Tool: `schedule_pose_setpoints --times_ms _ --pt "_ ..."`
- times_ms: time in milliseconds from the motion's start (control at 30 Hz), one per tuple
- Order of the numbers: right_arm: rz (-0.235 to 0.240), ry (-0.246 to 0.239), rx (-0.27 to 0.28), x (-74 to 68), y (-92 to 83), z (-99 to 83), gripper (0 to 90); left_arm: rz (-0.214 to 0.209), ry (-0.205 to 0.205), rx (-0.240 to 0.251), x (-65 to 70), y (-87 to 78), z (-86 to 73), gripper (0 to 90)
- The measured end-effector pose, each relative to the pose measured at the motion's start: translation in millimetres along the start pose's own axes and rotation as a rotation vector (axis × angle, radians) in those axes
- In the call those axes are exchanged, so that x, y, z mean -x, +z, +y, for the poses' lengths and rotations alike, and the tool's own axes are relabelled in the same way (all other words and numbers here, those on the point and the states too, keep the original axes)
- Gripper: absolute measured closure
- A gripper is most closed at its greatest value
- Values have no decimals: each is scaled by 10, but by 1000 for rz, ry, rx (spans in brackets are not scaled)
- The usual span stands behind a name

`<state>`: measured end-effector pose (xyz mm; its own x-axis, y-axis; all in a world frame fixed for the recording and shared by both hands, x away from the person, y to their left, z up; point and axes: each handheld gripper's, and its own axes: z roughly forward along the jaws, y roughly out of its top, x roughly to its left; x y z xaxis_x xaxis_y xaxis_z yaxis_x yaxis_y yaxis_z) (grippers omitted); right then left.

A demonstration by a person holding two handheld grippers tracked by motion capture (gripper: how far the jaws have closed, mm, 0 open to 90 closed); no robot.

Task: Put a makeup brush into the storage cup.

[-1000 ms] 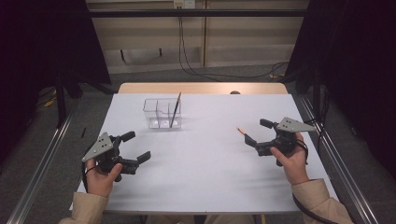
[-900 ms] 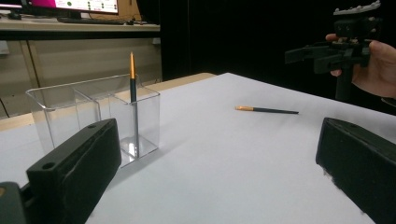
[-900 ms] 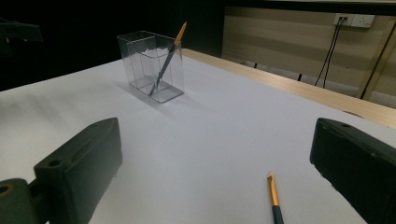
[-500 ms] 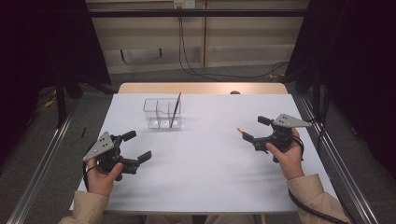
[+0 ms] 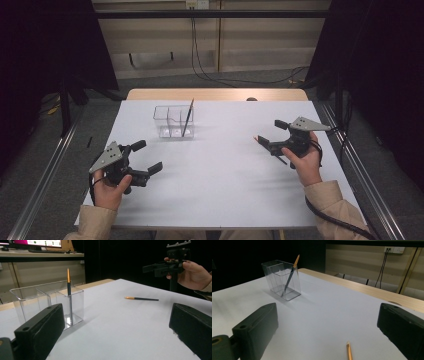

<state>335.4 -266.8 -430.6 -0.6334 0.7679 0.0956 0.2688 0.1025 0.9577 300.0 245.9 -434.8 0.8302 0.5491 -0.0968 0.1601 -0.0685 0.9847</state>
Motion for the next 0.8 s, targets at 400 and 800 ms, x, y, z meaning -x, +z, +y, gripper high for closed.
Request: schedule_pose_setpoints --times_ms 400,800 --pt "-10 7 -22 48 92 26 30 8 -4 14 -17 -35 3 1" --pt "-27 15 -27 86 166 31 32 0 5 6 -2 17 2 1"
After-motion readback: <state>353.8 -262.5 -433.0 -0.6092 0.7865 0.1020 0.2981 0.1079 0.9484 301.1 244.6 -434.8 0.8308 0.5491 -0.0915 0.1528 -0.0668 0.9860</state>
